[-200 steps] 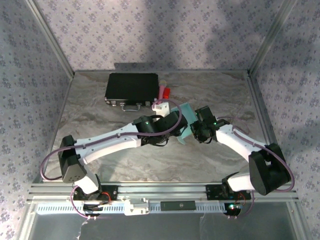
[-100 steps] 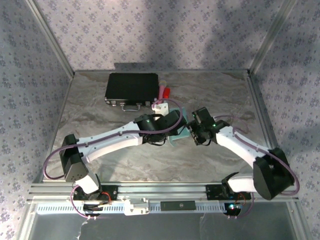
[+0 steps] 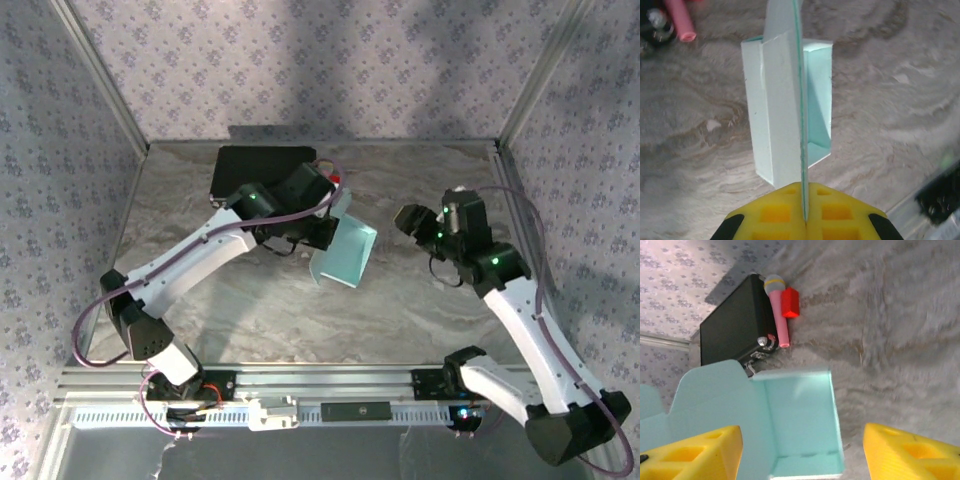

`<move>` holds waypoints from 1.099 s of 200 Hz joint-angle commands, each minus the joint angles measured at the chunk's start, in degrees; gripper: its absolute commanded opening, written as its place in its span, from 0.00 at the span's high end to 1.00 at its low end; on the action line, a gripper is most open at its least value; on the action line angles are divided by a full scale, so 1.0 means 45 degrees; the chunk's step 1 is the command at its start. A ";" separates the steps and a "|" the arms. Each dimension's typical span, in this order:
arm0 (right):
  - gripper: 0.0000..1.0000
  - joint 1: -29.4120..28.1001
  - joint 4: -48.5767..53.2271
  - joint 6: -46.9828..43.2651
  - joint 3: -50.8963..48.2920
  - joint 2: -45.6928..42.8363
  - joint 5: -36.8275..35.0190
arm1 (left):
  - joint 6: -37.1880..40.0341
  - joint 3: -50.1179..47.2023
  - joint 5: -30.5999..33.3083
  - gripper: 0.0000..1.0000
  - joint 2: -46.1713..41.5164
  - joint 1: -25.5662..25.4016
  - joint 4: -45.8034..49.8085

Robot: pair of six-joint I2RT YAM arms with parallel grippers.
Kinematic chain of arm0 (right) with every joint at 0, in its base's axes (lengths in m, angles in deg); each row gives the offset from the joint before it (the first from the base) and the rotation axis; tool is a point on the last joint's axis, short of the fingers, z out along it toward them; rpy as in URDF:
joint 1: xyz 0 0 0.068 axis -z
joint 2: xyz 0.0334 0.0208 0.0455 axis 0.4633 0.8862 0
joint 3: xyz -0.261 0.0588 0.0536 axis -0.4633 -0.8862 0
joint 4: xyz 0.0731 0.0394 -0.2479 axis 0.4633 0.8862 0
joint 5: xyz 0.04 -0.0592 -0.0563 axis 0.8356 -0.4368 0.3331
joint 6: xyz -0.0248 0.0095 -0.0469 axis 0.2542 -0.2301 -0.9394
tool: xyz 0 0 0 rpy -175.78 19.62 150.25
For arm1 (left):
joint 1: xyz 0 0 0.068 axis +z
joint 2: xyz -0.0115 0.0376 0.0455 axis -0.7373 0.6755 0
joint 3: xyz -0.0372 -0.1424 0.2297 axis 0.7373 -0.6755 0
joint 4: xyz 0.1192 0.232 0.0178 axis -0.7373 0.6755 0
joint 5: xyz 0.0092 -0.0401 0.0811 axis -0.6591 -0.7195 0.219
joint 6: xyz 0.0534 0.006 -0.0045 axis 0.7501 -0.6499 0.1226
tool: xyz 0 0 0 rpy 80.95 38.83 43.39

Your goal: Fold the paper box

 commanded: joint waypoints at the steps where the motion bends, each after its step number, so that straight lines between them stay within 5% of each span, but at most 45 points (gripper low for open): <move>1: 0.38 0.0385 0.1233 -0.5186 0.1310 0.1025 0.2231 | 0.3928 0.1446 -0.1544 1.00 0.0523 -0.0010 0.2482; 35: 0.43 0.0301 0.1327 -0.7198 0.2003 0.1529 0.3014 | 0.6657 0.3709 -0.2532 1.00 0.2519 0.0008 0.5407; 62: 0.44 0.0183 0.1572 -0.8085 0.2154 0.1607 0.2415 | 0.7712 0.5626 -0.1345 1.00 0.4324 0.0009 0.7564; 124: 0.49 -0.0154 -0.0425 -0.8606 -0.0224 0.1775 0.1924 | 0.9330 0.5259 0.1455 1.00 0.5459 0.0234 0.6895; 160: 0.49 0.0081 -0.1506 -0.8933 -0.0611 0.2407 0.2403 | 1.0304 0.4122 0.1208 1.00 0.4859 0.0322 0.5941; 220: 0.47 -0.0308 -0.1737 -0.8950 -0.0539 0.3362 0.2859 | 1.1030 0.2765 0.1076 0.85 0.4313 0.0377 0.4890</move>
